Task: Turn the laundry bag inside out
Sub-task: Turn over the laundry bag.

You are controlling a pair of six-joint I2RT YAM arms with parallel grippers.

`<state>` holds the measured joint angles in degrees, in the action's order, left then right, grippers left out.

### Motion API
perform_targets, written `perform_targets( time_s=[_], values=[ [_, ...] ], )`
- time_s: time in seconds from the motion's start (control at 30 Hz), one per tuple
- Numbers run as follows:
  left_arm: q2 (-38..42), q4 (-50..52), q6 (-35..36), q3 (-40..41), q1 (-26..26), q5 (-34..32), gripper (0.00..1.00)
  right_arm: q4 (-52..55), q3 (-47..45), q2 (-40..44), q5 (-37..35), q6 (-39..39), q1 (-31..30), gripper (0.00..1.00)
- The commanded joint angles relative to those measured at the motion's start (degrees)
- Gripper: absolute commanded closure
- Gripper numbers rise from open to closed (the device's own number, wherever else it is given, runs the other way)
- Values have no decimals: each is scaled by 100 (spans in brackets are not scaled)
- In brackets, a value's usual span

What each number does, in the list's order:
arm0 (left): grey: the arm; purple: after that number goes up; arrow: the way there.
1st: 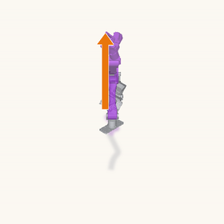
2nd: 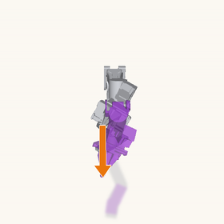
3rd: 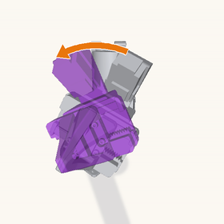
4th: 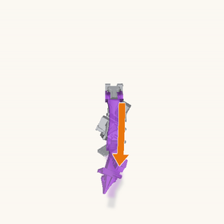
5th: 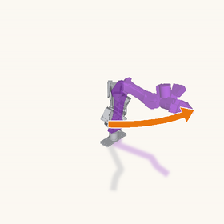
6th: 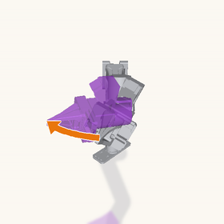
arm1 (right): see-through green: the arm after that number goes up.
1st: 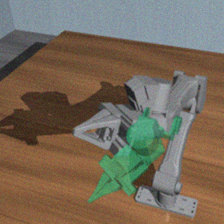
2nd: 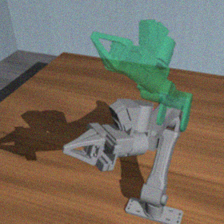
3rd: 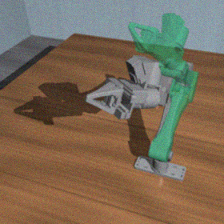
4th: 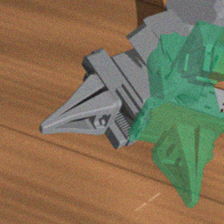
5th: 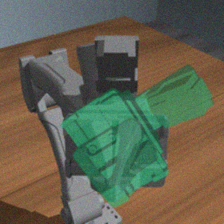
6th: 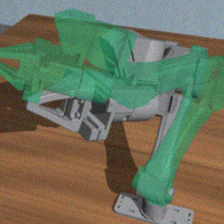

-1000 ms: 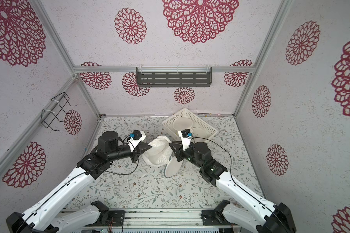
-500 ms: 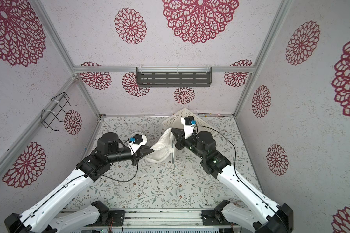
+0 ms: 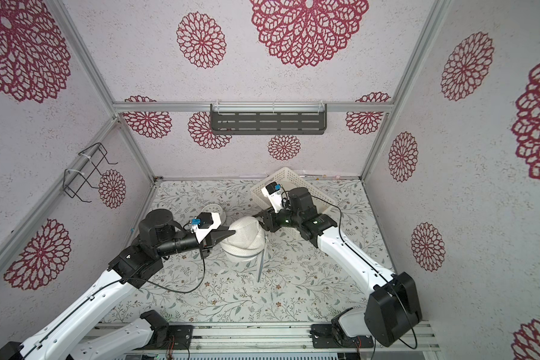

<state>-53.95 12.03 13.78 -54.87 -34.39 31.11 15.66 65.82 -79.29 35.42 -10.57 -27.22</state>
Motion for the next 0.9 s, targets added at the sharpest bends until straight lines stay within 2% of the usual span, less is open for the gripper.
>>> perform_targets(
  time_s=[0.0, 0.17, 0.27, 0.37, 0.53, 0.67, 0.73, 0.83, 0.87],
  values=[
    [219, -1668, -928, 328, -38, -565, 100, 214, -152, 92, 204, -410, 179, 48],
    [175, -2490, -2067, 871, -52, -1125, 100, -395, -811, 618, 135, -1231, 222, 37],
    [181, -2495, -2327, 1065, -50, -1385, 100, -753, -1216, 1214, -397, -1569, 229, 33],
    [93, -2313, -2534, 1120, -42, -1160, 100, -1133, -1507, 1907, -1115, -1360, 228, 31],
    [-169, -2043, -2741, 1061, -46, -704, 100, -1493, -1773, 2709, -2414, 98, 220, 31],
    [-367, -1644, -2697, 842, -46, -581, 100, -1209, -1508, 2804, -2671, 1284, 215, 32],
    [-420, -1560, -2671, 782, -42, -611, 100, -1171, -1486, 2919, -2431, 1885, 198, 37],
    [-473, -1505, -2598, 719, -34, -546, 100, -1069, -1650, 3118, -1184, 3211, -33, 47],
    [-489, -1457, -2558, 686, -28, -514, 100, -984, -1674, 3114, -981, 3544, -163, 49]
  ],
)
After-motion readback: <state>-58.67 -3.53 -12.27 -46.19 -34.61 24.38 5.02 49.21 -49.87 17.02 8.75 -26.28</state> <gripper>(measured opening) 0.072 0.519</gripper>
